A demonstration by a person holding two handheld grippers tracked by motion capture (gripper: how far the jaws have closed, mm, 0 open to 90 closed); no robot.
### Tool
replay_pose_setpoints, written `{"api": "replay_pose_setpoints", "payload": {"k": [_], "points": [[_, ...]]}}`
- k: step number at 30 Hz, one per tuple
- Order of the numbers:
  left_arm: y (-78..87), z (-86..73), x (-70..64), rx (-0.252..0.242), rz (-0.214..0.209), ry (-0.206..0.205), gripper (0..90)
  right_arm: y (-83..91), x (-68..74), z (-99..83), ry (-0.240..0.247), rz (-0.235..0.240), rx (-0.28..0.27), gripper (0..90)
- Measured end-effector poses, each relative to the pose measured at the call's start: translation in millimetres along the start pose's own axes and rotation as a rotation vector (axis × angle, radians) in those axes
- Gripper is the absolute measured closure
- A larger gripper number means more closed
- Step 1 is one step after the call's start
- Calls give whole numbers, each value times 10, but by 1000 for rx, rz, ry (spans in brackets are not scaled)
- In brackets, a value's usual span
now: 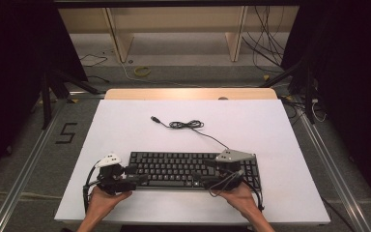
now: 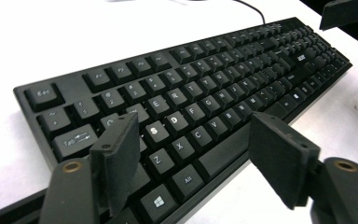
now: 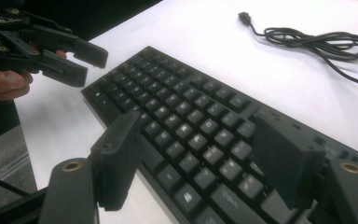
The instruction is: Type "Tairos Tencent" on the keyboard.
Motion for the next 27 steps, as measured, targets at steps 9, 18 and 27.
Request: {"api": "replay_pose_setpoints", "payload": {"k": [9, 18, 27], "points": [[16, -4, 42, 22, 17, 18, 431, -205, 74, 98, 21, 24, 31, 400], [18, -15, 62, 38, 24, 22, 509, -370, 129, 152, 38, 36, 66, 442], [31, -31, 107, 56, 43, 17, 641, -542, 162, 184, 35, 50, 103, 549]]}}
Point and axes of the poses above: each handheld gripper's, and its own axes: y roughly backward along the jaws, z roughly out of its top, x roughly to its left, the point moved 6 cm from there along -y, roughly forward along the jaws, and after that the axes turned 2 degrees about -x, right-handed, at the moved point
